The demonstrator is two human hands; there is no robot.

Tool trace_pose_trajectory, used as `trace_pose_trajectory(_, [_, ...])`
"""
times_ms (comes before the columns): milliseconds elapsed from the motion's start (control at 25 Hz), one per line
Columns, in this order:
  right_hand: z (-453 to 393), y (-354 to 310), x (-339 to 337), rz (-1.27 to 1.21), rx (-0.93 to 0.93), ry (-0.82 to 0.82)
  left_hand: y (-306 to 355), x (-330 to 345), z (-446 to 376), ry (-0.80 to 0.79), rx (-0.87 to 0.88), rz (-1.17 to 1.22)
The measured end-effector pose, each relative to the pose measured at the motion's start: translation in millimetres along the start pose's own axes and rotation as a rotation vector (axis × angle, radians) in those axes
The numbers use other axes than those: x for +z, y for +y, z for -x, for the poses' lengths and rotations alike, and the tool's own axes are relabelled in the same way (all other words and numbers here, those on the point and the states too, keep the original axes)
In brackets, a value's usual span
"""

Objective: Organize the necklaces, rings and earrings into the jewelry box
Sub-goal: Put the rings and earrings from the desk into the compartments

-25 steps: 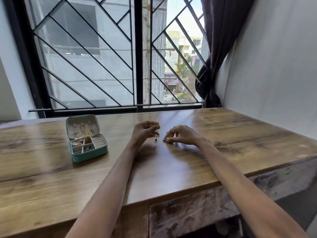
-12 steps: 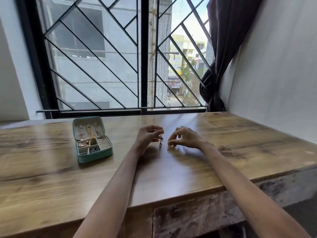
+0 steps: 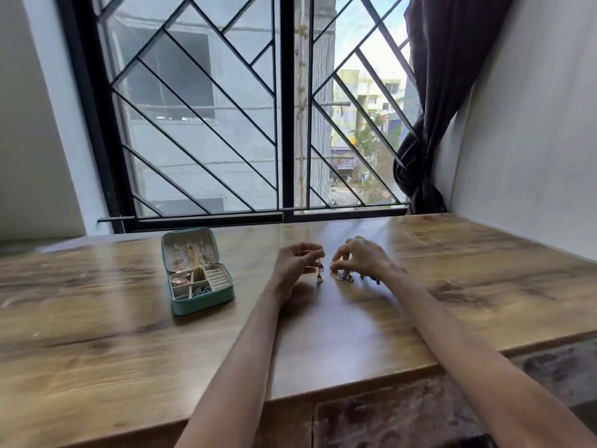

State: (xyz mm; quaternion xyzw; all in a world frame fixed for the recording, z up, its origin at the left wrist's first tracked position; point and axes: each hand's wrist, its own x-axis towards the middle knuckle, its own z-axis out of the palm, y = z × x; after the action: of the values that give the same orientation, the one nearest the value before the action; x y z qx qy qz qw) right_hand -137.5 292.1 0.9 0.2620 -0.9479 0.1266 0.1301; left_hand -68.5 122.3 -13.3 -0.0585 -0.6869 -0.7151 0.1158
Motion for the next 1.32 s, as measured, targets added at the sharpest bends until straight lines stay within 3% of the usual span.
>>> trace_pose_trajectory(120, [6,7,-6,-0.108,-0.022,0.041,0,0,0,0.004,0.009,-0.004])
trace_pose_trajectory(360, [25,5,-13,-0.314,-0.017,-0.166,0,-3,-2,0.104,0.031,0.021])
trace_pose_trajectory(640, [24,5,-11,-0.384,-0.047,-0.101,-1,-7,-5,0.119,0.041,0.062])
trace_pose_trajectory(800, [15,-17,-19,-0.828,-0.092,0.08,0,-13,-9,0.141,0.064,0.125])
trace_pose_trajectory(1000, [-10,-53,-17,-1.466,-0.14,-0.038,0,-20,-12,0.132,0.108,0.196])
trace_pose_trajectory(1160, [-24,-68,4,-1.78,0.07,0.043,1,-29,-16,0.181,0.1,0.24])
trace_pose_trajectory(1320, [-27,-66,18,-1.801,0.351,0.1,-3,-27,-17,0.159,0.074,0.233])
